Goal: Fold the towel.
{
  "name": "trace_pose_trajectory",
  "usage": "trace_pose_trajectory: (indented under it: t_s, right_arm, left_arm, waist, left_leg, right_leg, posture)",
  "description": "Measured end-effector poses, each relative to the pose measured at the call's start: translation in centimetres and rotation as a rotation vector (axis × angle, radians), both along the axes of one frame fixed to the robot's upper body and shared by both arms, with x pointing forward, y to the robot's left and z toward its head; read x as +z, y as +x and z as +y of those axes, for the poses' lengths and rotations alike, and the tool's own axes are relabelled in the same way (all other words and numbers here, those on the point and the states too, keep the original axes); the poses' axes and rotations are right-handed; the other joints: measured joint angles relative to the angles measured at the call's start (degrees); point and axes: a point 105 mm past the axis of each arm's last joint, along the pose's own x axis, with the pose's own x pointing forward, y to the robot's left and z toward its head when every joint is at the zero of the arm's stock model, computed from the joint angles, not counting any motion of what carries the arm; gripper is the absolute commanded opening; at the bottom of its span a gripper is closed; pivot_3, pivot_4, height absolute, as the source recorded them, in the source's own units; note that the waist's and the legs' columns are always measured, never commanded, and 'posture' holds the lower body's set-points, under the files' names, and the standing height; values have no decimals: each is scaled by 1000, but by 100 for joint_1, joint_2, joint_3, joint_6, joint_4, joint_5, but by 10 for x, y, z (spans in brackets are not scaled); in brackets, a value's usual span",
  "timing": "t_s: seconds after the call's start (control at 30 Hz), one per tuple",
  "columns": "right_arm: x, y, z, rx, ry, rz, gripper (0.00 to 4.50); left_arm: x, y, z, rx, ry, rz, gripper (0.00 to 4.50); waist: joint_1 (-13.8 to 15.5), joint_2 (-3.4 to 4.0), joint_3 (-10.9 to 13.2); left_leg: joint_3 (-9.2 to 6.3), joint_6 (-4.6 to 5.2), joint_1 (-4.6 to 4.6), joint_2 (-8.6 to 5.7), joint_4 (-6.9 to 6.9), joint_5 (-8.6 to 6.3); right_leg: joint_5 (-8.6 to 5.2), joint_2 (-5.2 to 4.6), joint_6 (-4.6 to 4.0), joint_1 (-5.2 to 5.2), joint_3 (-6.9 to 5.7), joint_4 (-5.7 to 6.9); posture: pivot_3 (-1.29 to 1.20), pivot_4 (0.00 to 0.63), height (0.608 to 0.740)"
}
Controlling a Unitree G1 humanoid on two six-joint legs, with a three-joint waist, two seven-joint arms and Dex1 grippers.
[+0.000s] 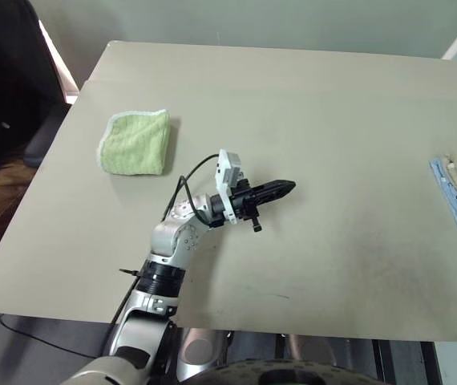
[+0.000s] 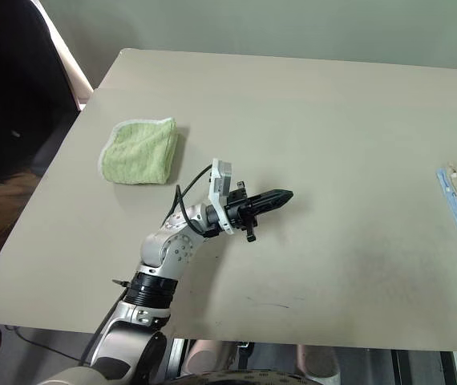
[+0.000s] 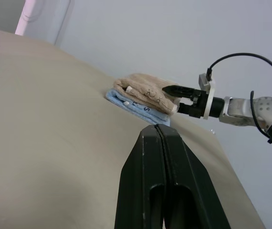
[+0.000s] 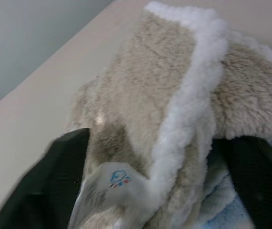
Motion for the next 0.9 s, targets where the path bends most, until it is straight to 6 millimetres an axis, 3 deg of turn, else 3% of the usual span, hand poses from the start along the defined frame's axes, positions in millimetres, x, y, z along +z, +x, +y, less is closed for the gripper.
trace_pose_trajectory:
  t_s: [0.23, 0.33, 0.43, 0.53, 0.67, 0.77, 0.9]
  right_arm:
    - [24, -43, -9, -17, -35, -5, 4482]
    - [39, -57, 4, 42, -99, 1, 4482]
    - [63, -54, 38, 188, -219, -28, 4482]
    - [85, -43, 86, 389, -304, -84, 4482]
    - [107, -28, 125, 549, -390, -160, 4482]
    - [105, -17, 157, 682, -430, -157, 4500]
    - [90, -9, 198, 845, -479, -129, 4500]
  left_arm:
    - [0, 1, 1, 7, -1, -6, 0]
    - [0, 0, 1, 2, -5, -13, 0]
    - [2, 0, 3, 2, -8, -24, 0]
    - [4, -3, 6, -33, -15, -37, 0]
    - [7, -7, 15, -56, 17, -85, 0]
    - [8, -11, 26, -85, 63, -114, 592]
    - [10, -17, 36, -111, 111, -150, 1943]
  waist:
    - [6, 0, 2]
    - [-2, 3, 0]
    - [-60, 2, 1]
    - [-113, 0, 1]
    - [-123, -5, 4]
    - [-112, -5, 4]
    - [-102, -2, 2]
  left_leg:
    - [1, -33, -1, -1, 0, -1]
    - [2, -39, 0, -2, -1, -11]
    - [2, -26, 4, -1, -1, -18]
    - [1, -26, 5, -1, 0, -17]
    - [-5, -31, 6, -1, 2, -9]
    - [-11, -24, 4, 0, 1, 4]
    - [-12, -27, 2, -1, 1, 15]
  right_leg:
    - [-43, 0, -42, 1, 1, 0]
    - [-50, 2, -39, 1, 3, 2]
    - [-74, 8, -1, 1, 5, 4]
    - [-76, 11, 13, 1, 8, 5]
    - [-66, 10, 17, 4, 7, 6]
    - [-61, 11, 8, 2, 3, 9]
    - [-57, 11, -3, 0, 2, 10]
  posture:
    - [0, 150, 728]
    - [0, 150, 728]
    - [0, 150, 728]
    - [0, 150, 728]
    - [0, 150, 728]
    - [0, 150, 728]
    - [0, 150, 728]
